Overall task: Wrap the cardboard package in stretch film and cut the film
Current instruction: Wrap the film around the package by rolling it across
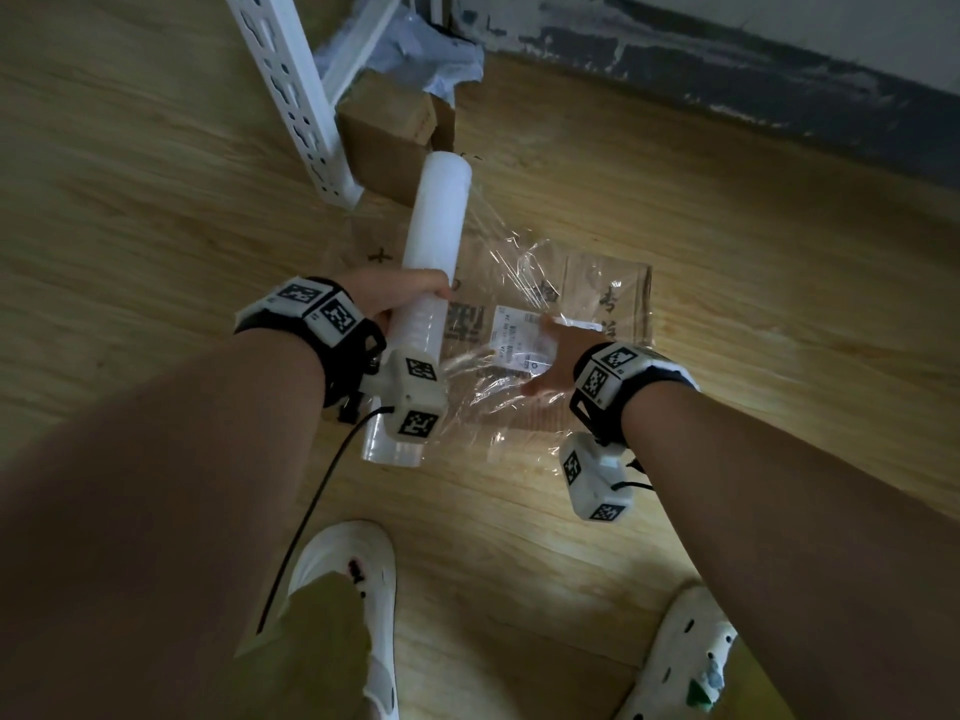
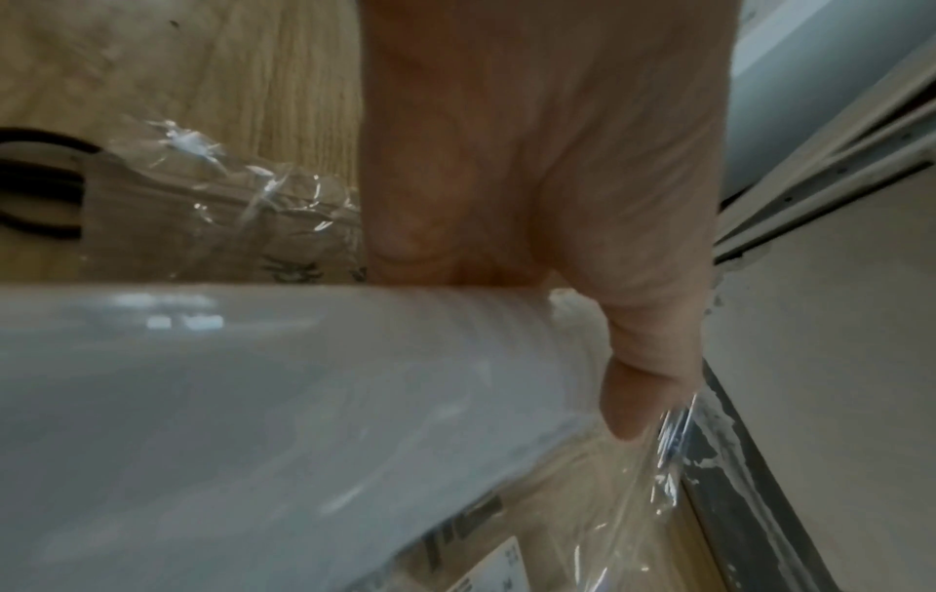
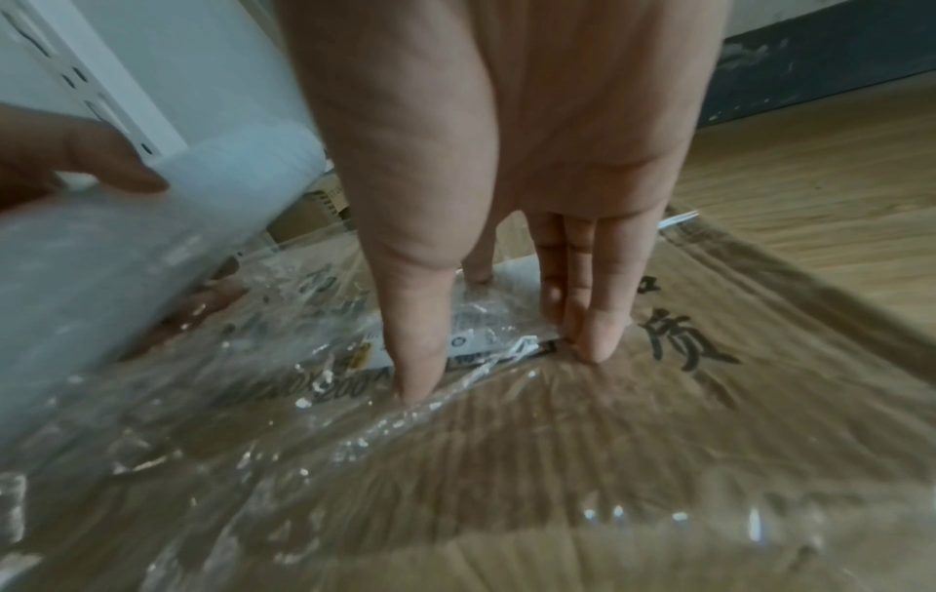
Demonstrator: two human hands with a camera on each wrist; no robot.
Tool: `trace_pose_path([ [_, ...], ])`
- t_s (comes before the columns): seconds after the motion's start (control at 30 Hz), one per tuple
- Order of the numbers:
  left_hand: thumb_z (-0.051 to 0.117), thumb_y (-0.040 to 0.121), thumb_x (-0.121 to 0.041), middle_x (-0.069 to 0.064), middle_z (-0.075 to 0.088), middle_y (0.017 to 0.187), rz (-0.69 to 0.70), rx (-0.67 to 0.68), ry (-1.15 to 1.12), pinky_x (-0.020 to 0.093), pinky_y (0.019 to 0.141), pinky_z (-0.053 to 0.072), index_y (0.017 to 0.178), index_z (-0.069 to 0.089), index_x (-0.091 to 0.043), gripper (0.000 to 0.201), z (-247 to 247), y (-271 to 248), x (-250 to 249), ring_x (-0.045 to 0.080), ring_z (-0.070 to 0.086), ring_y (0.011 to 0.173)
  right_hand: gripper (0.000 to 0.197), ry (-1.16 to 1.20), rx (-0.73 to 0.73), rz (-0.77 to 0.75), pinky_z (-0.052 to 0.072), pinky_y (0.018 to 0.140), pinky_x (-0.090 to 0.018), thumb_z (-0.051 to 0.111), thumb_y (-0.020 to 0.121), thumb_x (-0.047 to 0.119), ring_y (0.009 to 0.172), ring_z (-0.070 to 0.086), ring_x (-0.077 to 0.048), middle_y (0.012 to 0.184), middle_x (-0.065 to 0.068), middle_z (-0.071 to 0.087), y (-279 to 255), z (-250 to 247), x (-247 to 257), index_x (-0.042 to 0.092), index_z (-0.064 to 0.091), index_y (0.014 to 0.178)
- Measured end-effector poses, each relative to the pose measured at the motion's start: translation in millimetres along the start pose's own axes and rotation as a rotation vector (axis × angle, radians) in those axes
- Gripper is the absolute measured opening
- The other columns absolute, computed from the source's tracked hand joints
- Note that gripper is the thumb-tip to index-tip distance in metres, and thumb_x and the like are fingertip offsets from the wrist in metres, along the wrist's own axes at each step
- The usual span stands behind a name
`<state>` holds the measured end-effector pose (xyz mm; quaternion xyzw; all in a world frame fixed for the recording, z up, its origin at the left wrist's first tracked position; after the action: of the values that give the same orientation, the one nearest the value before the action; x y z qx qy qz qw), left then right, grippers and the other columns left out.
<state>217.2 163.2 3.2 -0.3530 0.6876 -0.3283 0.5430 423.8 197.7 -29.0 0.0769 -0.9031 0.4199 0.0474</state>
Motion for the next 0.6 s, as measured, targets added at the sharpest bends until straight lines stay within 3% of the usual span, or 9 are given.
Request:
trace_pose_path([
  [0.13,0.066,0.078,-0.03,0.014,0.059,0.111,-0.002,0.054,-0.076,0.048,0.097,0.046,0.125,0.046,-0.007,0.055,4.7,-3.7,4.5,0.034,0.06,0.106,0.106,0.008,0.008,0.021,0.039,0.104,-0.039,0.078,0.076,0.04,0.131,0.044,-0.03,0.149,-0.012,0.036,0.2,0.5,0.3,0.026,0.008,0.154],
  [0.23,0.062,0.083,-0.019,0.014,0.06,0.103,0.004,0.094,-0.095,0.043,0.079,0.052,0.119,0.047,-0.007,0.041,8.1,-4.9,9.0,0.032,0.061,0.094,0.104,0.005,0.008,0.03,0.038,0.105,-0.038,0.077,0.077,0.039,0.132,0.043,-0.029,0.15,-0.011,0.036,-1.8,-1.2,0.7,0.024,0.008,0.154],
  [0.37,0.062,0.084,-0.021,0.011,0.06,0.092,0.024,0.105,-0.166,0.037,0.069,0.05,0.11,0.05,-0.008,0.031,7.0,-5.5,8.6,0.027,0.061,0.081,0.099,0.001,0.0,0.02,0.039,0.104,-0.038,0.075,0.079,0.037,0.13,0.045,-0.029,0.147,-0.01,0.04,-4.1,-1.8,3.5,0.022,0.012,0.154],
  [0.43,0.067,0.078,-0.026,0.01,0.062,0.09,0.04,0.072,-0.185,0.036,0.069,0.052,0.107,0.053,-0.008,0.037,5.1,-8.4,5.6,0.026,0.062,0.079,0.1,-0.01,-0.012,0.012,0.042,0.101,-0.039,0.076,0.078,0.039,0.127,0.048,-0.029,0.145,-0.01,0.044,-3.4,-1.9,4.5,0.021,0.012,0.153],
  [0.53,0.08,0.046,-0.036,0.012,0.067,0.102,0.077,-0.039,-0.135,0.046,0.081,0.056,0.113,0.057,-0.01,0.075,-5.4,4.0,8.5,0.03,0.067,0.09,0.103,-0.035,-0.02,0.015,0.042,0.102,-0.04,0.075,0.079,0.042,0.129,0.047,-0.03,0.147,-0.008,0.043,-3.8,-1.5,5.2,0.02,0.008,0.154],
  [0.6,0.081,0.036,-0.038,0.011,0.066,0.108,0.139,-0.118,-0.113,0.049,0.084,0.055,0.118,0.056,-0.013,0.09,-11.8,9.1,4.8,0.03,0.067,0.094,0.103,-0.048,-0.023,0.03,0.041,0.104,-0.04,0.075,0.079,0.042,0.131,0.045,-0.031,0.147,-0.009,0.042,-4.5,-1.8,4.9,0.02,0.009,0.154],
])
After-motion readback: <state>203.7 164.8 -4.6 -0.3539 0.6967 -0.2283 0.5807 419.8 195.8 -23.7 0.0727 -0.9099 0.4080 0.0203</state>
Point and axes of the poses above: each hand's wrist, its own y-axis towards the middle knuckle, its own z-axis out of the palm, x = y × z, the point moved 9 cm from there along y, towards the middle knuckle
